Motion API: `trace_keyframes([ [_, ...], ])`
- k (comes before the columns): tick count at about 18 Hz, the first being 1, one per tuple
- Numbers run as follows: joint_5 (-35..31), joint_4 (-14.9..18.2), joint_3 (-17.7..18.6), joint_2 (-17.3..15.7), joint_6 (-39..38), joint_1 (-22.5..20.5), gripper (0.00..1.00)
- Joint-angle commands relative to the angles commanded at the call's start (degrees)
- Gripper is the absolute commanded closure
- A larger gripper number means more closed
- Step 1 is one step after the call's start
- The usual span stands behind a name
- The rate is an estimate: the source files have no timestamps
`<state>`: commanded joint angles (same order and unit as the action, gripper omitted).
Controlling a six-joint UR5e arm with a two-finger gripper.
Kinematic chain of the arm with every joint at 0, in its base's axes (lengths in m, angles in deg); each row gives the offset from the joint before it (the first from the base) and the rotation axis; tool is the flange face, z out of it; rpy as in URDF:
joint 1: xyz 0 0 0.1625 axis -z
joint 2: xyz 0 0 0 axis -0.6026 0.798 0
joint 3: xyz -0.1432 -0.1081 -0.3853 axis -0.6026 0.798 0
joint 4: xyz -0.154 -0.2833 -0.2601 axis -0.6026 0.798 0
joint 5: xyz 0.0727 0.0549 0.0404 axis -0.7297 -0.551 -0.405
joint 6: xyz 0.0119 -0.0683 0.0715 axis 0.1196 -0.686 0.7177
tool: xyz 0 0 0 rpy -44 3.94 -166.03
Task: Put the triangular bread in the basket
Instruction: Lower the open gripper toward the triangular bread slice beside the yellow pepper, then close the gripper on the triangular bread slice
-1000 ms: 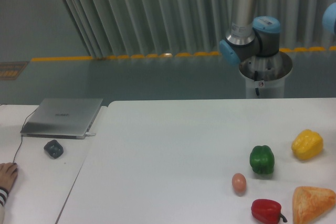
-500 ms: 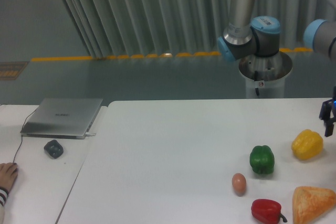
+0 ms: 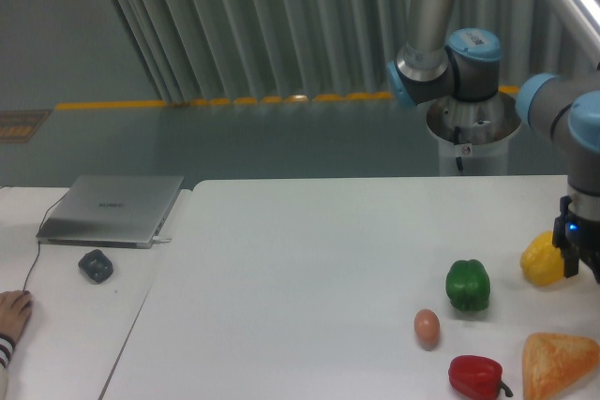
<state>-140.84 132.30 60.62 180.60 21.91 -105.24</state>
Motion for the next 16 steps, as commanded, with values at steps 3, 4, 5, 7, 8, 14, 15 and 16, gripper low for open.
trace_keyframes([
  [3, 0.00, -0.97, -0.26, 0.88, -1.77, 0.71, 0.00],
  [4, 0.00, -1.05, -0.35, 1.14, -1.86, 0.88, 0.00],
  [5, 0.00, -1.06, -0.35, 1.49, -2.30, 0.89, 0.00],
  [7, 0.17, -1.14, -0.44, 2.11, -2.83, 0.97, 0.00],
  [8, 0.26, -1.14, -0.70, 2.55, -2.83, 1.23, 0.00],
  [14, 0.26, -1.23, -1.14, 4.66, -2.83, 2.37, 0.00],
  [15, 0.26, -1.32, -1.14, 5.01, -2.92, 2.47, 0.00],
  [16, 0.26, -2.02, -1.14, 5.36, -2.92, 2.82, 0.00],
])
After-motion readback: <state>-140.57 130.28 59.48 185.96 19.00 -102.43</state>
